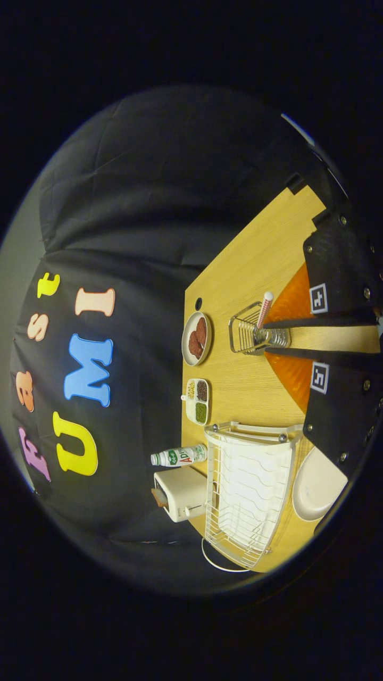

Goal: Take the plate from the dish rack, then take the spoon from the basket and place it into the plate.

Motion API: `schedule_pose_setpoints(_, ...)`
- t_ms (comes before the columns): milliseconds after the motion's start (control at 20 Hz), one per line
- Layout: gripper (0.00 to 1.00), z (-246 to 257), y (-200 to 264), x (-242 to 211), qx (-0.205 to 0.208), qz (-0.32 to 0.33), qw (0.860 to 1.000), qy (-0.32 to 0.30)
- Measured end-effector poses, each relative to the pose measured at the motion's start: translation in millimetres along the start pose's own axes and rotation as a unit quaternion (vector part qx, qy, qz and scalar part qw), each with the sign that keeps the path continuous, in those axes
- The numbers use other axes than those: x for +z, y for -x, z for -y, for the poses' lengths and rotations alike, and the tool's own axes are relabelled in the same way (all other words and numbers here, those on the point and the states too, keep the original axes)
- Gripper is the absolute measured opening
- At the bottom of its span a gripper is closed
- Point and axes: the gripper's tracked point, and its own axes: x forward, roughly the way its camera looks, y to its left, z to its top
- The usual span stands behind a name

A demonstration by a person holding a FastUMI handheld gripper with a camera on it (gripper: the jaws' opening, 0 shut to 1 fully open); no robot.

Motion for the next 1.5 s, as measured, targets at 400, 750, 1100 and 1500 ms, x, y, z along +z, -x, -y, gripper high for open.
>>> schedule_pose_setpoints(400,0.33,35.7,-31.4,-3.9,0.020,-0.001,1.000,-0.007)
schedule_pose_setpoints(750,0.33,38.4,-60.5,-18.9,0.079,-0.006,0.997,0.005)
schedule_pose_setpoints(1100,0.34,28.6,-78.0,-36.9,0.124,-0.010,0.991,0.043)
schedule_pose_setpoints(1500,0.06,10.4,-76.0,-33.0,0.132,-0.014,0.989,0.072)
